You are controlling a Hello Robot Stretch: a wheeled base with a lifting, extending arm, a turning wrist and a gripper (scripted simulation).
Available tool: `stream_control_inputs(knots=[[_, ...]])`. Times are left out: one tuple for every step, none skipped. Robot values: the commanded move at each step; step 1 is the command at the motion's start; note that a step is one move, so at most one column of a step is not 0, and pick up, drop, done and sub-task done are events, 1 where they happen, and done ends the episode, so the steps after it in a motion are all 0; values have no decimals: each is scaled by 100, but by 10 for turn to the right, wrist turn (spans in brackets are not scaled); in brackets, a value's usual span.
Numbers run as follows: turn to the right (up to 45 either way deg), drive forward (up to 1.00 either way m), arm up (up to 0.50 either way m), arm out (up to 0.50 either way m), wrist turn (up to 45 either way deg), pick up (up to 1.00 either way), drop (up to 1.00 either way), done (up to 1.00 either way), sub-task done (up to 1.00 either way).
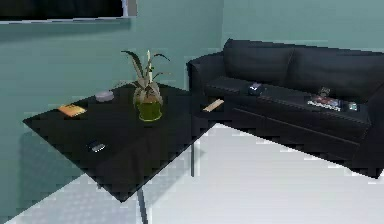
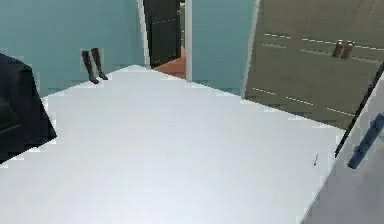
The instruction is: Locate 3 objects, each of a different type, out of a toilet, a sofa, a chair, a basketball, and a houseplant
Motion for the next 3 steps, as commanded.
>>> stream_control_inputs(knots=[[-120, 0, 0, 0, 0, 0, 0, 0, 0], [0, 0, 0, 0, 0, 0, 0, 0, 100], [450, 0, 0, 0, 0, 0, 0, 0, 0]])
